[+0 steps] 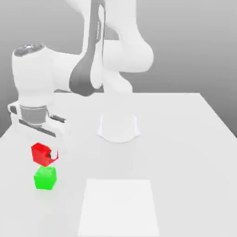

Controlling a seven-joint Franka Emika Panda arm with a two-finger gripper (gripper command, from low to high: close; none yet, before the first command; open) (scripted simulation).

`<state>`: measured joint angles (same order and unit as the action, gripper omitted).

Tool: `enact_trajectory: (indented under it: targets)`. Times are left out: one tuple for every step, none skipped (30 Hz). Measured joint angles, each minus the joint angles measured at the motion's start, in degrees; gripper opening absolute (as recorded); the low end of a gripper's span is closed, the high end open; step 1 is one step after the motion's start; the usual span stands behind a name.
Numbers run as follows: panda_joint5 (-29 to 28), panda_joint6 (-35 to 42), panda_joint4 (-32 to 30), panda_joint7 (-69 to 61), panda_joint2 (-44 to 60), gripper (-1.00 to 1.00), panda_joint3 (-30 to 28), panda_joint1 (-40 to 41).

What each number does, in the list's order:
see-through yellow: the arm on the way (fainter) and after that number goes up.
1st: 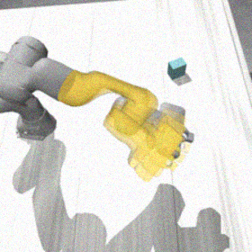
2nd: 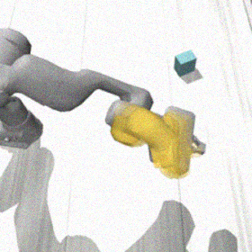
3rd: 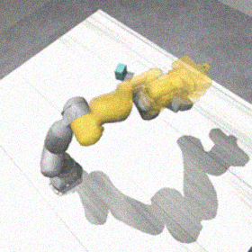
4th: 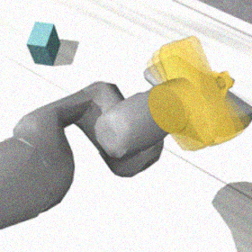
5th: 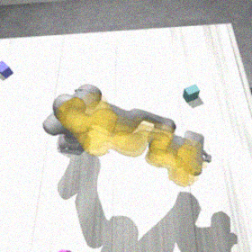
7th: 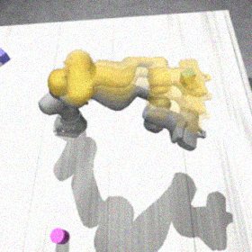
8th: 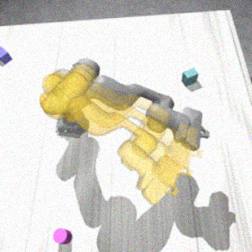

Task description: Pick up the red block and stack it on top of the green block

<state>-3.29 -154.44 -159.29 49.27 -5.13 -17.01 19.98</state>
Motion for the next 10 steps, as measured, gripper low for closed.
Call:
enact_trajectory:
  targets:
    - [1.05, -1.35, -0.02, -0.64, 1.34, -1.0, -0.24, -0.09]
    - [2.28, -2.79, 0.02, -1.48, 2.89, -1.0, -0.36, -0.41]
    - [3.69, -4.34, 0.08, -2.47, 4.56, -1.0, -0.4, -0.64]
    - [5.24, -5.95, 0.13, -3.56, 6.31, -1.0, 0.02, -0.48]
    - [6.85, -7.59, 0.18, -4.7, 8.11, -1.0, 0.63, -0.31]
    - [8.5, -9.24, 0.23, -5.87, 9.93, -1.0, 1.39, 0.11]
    - [9.57, -10.34, 0.26, -6.62, 11.14, 1.0, 1.97, 0.5]
    - [9.57, -10.34, 0.26, -6.62, 11.14, 1.0, 1.97, 0.5]
    - [9.57, -10.34, 0.26, -6.62, 11.14, 1.0, 1.97, 0.5]
    - [9.57, -10.34, 0.26, -6.62, 11.14, 1.0, 1.97, 0.5]
